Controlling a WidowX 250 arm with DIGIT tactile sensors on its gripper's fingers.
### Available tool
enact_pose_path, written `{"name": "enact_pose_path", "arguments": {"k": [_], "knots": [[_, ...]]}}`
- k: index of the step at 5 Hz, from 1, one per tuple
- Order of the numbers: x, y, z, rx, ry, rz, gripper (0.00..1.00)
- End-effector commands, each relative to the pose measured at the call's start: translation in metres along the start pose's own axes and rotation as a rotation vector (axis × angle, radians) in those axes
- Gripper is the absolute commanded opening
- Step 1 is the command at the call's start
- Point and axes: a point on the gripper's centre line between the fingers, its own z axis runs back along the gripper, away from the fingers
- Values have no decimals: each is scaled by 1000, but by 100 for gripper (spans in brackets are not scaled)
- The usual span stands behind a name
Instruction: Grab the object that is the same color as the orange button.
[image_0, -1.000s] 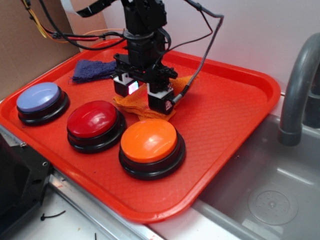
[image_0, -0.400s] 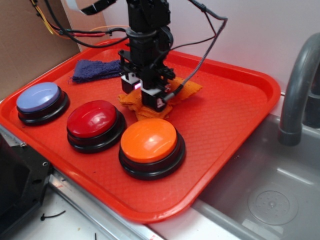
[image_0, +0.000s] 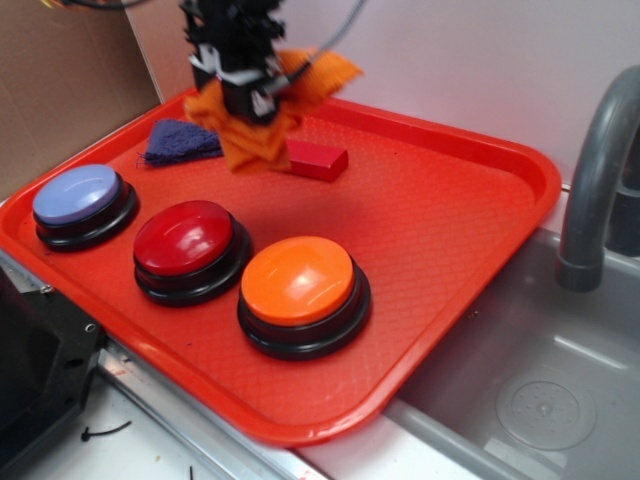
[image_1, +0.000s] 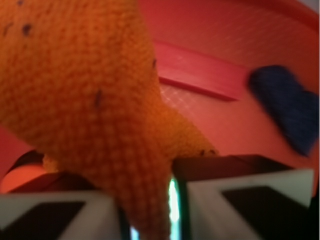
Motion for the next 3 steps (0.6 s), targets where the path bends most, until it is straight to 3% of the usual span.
{"name": "enact_pose_path", "arguments": {"k": [1,2,3], "knots": [[-26,15,88,-103,-179,23,0],[-23,17,91,-71,-134,-2,0],[-8,21,78,-31,15,-19,0]]}}
